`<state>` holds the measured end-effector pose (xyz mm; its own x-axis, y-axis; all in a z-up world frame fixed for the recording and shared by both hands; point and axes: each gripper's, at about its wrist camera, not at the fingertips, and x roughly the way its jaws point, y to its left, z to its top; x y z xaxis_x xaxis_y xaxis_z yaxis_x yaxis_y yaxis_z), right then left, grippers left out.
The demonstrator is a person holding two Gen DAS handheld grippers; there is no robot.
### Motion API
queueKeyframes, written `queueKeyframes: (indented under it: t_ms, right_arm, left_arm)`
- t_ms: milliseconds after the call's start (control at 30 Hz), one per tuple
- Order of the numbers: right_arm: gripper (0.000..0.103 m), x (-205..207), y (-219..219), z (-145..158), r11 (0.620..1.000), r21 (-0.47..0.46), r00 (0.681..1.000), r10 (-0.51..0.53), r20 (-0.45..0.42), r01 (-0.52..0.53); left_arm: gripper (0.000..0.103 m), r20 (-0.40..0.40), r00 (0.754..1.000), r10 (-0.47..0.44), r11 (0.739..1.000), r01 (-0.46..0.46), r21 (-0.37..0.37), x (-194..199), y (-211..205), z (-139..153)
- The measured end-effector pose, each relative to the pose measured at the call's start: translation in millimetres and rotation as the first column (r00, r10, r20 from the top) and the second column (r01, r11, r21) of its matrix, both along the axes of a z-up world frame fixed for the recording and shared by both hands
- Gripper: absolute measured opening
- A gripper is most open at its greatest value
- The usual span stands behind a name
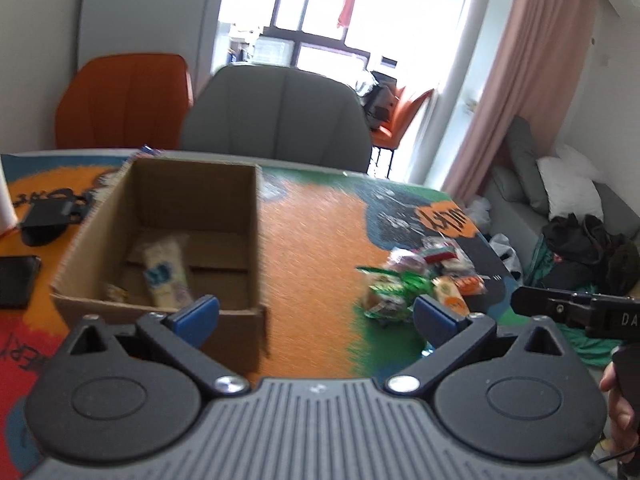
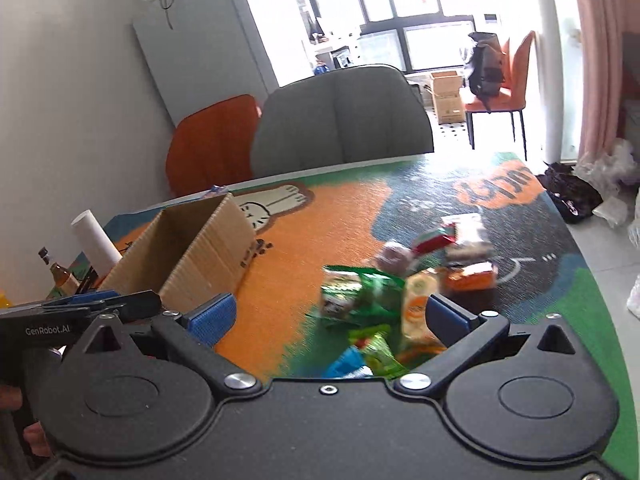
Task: Organize snacks
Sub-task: 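Grasp a blue wrapped packet with the left gripper while the right reaches another blue packet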
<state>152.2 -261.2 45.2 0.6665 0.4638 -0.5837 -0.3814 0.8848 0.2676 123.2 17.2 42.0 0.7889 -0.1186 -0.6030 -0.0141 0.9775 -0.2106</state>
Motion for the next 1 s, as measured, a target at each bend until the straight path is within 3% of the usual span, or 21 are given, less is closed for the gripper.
queueKeyframes:
  t_ms: [233, 533, 1000]
  right_arm:
    - [0.102, -4, -25, -16, 0.999, -0.012, 0.999, -0.036, -0.030, 0.036]
    - [0.089, -2, -47, -35, 0.999, -0.008, 0.995, -0.046, -0.088, 0.046]
    - [0.069, 8, -61, -72, 0.999, 0.010, 0.980, -0.046, -0.192, 0.048]
  left_arm:
    - [0.102, -0.010, 0.997, -0.071, 0.997, 0.071, -0.009, 6, -29, -14]
    - [0.099, -0.035, 0.989, -0.146, 0.989, 0.145, -0.030, 14, -54, -31]
    - [0.068, -0.144, 0.960, -0.238, 0.971, 0.234, -0.044, 38, -83, -74]
